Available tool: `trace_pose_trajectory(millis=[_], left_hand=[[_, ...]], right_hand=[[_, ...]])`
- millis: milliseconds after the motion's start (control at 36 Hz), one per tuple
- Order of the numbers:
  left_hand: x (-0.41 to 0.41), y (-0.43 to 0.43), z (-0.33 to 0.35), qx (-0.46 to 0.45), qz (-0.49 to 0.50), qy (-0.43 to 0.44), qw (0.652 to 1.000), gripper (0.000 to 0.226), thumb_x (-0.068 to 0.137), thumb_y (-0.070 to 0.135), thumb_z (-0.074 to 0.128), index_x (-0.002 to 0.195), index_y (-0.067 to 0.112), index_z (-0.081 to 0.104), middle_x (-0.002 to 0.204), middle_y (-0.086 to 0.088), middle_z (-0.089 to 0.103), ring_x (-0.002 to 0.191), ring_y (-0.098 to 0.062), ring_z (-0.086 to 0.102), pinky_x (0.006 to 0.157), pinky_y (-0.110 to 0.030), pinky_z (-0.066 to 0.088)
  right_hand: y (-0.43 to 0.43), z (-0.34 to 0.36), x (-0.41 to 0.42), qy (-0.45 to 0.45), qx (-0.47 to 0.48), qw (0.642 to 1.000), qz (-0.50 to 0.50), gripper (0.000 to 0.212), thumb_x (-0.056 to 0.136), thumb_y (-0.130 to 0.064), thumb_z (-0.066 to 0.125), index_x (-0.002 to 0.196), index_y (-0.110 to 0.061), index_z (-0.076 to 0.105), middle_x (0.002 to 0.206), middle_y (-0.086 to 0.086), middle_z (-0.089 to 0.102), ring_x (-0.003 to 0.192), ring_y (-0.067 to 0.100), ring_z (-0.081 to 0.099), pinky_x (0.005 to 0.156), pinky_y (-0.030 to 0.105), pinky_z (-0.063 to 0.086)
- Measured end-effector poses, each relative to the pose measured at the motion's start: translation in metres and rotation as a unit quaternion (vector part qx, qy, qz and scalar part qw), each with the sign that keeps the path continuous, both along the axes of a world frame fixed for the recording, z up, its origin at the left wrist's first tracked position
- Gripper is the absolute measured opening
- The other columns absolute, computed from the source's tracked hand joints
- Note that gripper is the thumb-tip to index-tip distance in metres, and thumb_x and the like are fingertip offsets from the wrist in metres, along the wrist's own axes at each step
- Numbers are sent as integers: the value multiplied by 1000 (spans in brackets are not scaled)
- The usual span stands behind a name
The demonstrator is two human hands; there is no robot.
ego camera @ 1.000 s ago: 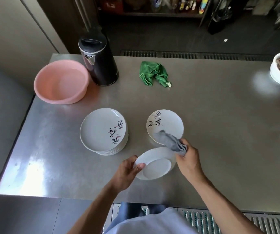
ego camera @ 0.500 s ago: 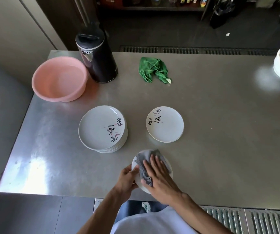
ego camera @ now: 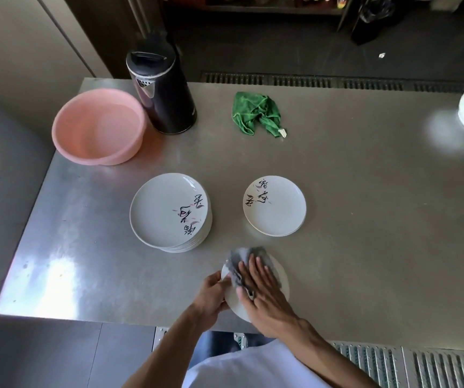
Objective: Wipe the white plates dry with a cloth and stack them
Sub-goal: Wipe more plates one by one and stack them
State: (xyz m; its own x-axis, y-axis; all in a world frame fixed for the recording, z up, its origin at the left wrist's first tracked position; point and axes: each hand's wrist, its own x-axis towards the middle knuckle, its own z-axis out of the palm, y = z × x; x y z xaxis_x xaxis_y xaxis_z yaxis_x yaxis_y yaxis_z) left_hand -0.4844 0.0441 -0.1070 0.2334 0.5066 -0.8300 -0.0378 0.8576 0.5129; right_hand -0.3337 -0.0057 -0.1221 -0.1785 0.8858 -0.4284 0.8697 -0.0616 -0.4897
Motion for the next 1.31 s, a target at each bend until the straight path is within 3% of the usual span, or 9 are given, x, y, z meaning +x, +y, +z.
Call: trace_pose_trajectory(millis=[111, 222, 417, 583, 694, 861, 972, 1139, 1306], left_hand=[[-7, 2, -2, 4, 0, 12, 1000, 26, 99, -9, 43, 100, -2, 68, 86, -18, 74, 74, -26, 71, 62, -31, 55], [-13, -3, -10, -10, 26, 6, 1000, 22, 107, 18, 52, 103, 1, 67, 86, -15, 75, 75, -24, 74, 62, -34, 59], [-1, -9, -8, 41, -18, 22, 999, 24, 104, 20, 58, 120, 3, 64, 97, -10, 76, 85, -19, 73, 70, -39, 62], [-2, -5, -6, 82, -44, 57, 994, 24, 102, -1, 56, 125, -1, 62, 115, -22, 72, 103, -37, 69, 91, -59, 55], [0, -4, -1, 75, -47, 40, 995, 24, 103, 17, 60, 119, 0, 64, 101, -16, 71, 91, -28, 67, 88, -64, 55], [-4, -6, -6, 87, -69, 53, 992, 20, 101, 5, 60, 119, -4, 62, 106, -21, 72, 93, -31, 68, 87, -53, 56], [2, -6, -2, 94, -45, 31, 994, 32, 100, 25, 66, 121, 1, 63, 105, -19, 71, 92, -28, 66, 84, -55, 58], [-9, -4, -6, 4, 39, -15, 999, 31, 93, 20, 69, 124, 20, 67, 117, -15, 73, 101, -32, 72, 84, -52, 61], [-18, 2, -1, -29, -29, -46, 998, 35, 94, 28, 64, 126, 15, 65, 111, -16, 75, 93, -27, 72, 75, -39, 59]], right_hand=[[-20, 12, 13, 58, 25, 991, 115, 58, 107, -45, 19, 157, -25, -3, 165, -7, -14, 151, 8, -19, 123, 30, -12], [-32, 17, 37, 25, 26, 986, 165, 58, 106, -48, 14, 158, -28, -1, 165, -8, -13, 151, 8, -17, 122, 30, -13], [30, 13, 18, 46, -61, 990, -118, 55, 109, -36, 18, 159, -23, 0, 165, -2, -16, 148, 6, -21, 123, 31, -11], [29, 15, 3, 72, 71, 992, 79, 58, 105, -49, 16, 157, -24, 22, 165, -9, 4, 153, 11, -4, 124, 30, -6], [34, 2, 11, 17, -6, 988, -154, 56, 108, -39, 19, 160, -19, 8, 166, -1, -7, 153, 13, -8, 120, 24, -14], [15, 13, 5, 68, 111, 991, 39, 55, 107, -45, 19, 154, -20, 32, 165, 2, 15, 153, 24, 12, 125, 38, 6], [26, 12, 18, 58, 30, 970, -234, 55, 108, -36, 29, 158, -16, 20, 166, 0, 6, 154, 14, 5, 121, 19, -4], [14, 18, 24, 150, -45, 913, -377, 53, 105, -46, 26, 148, -20, 43, 154, 5, 43, 141, 18, 39, 118, 35, 28], [12, 21, 3, 153, 69, 973, -159, 48, 109, -28, 30, 154, -31, 12, 161, -11, 10, 146, -9, -1, 117, 12, -3]])
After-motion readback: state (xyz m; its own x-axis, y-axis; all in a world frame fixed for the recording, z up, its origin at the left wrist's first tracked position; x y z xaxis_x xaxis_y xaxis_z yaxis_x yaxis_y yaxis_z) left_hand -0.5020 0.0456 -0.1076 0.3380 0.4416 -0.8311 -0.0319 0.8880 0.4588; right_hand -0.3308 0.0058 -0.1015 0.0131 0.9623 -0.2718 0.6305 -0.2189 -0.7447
